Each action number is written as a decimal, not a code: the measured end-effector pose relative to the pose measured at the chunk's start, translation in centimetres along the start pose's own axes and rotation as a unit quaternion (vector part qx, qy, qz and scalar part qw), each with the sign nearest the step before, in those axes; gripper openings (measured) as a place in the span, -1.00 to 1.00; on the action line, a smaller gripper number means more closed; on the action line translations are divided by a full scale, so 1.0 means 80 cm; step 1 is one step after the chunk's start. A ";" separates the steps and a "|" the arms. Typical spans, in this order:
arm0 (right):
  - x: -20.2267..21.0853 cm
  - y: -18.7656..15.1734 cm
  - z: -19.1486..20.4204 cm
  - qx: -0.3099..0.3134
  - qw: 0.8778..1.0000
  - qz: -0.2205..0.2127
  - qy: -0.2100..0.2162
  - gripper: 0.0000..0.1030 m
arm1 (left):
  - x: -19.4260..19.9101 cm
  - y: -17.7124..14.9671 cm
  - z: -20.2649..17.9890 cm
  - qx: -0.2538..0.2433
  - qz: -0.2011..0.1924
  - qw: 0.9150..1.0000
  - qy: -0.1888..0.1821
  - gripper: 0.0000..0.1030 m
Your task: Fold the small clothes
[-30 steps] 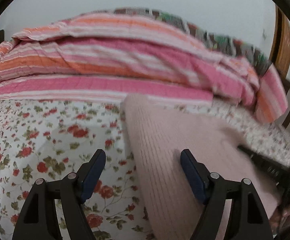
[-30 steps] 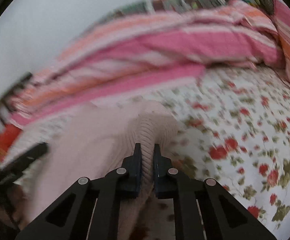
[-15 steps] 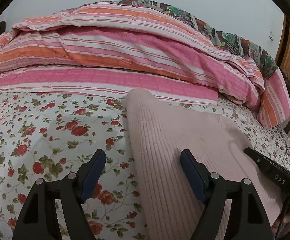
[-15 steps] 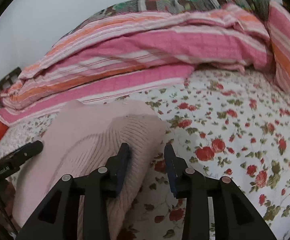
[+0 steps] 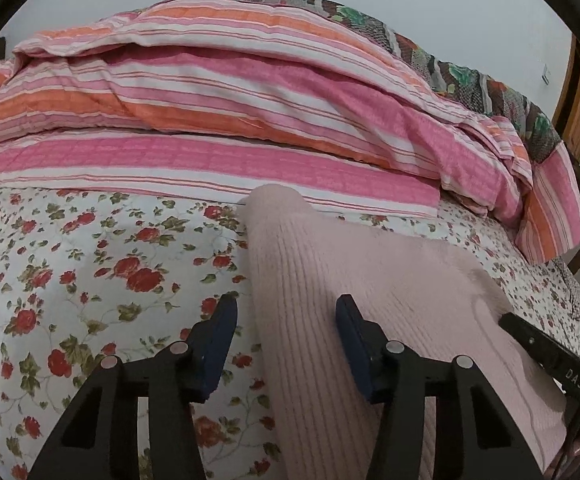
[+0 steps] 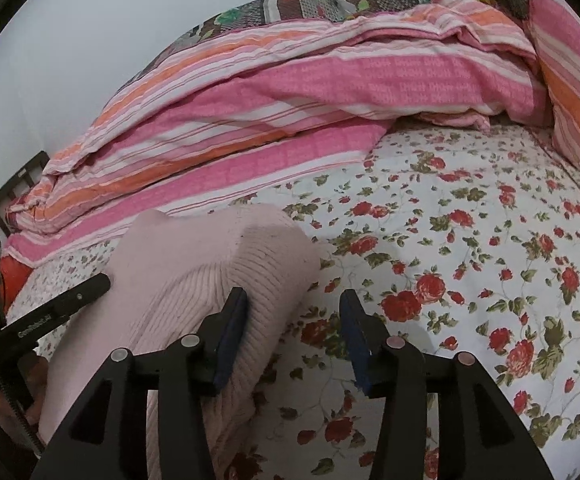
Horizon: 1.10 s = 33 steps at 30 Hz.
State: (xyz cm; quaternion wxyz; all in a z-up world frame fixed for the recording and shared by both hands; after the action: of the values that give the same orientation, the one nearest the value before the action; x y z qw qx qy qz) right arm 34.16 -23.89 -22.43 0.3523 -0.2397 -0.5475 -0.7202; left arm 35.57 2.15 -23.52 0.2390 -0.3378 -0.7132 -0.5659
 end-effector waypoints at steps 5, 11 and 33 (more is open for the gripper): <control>-0.002 -0.004 -0.001 0.002 1.000 -0.001 -0.001 -0.06 | -0.001 0.003 0.014 0.021 -0.009 1.000 0.014 -0.31; -0.004 -0.007 -0.005 -0.009 1.000 0.000 0.008 0.01 | -0.002 -0.001 0.015 0.022 -0.009 1.000 0.016 -0.30; -0.008 -0.006 -0.006 -0.014 1.000 0.004 0.018 0.07 | -0.037 0.013 0.017 0.069 0.058 0.994 -0.054 0.01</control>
State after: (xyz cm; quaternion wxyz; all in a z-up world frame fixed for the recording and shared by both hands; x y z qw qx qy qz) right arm 34.23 -24.14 -23.34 0.3618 -0.2341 -0.5301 -0.7303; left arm 38.37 2.96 -25.36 0.2552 -0.3916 -0.7414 -0.4815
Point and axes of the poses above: each gripper's, at about its wrist camera, not at the fingertips, and x roughly against the way its jaws point, z to its left, y to its top, the point moved 10 cm from there along -x, roughly the way its jaws point, and after that the axes turned 6 degrees about z, right-handed, at the moved point
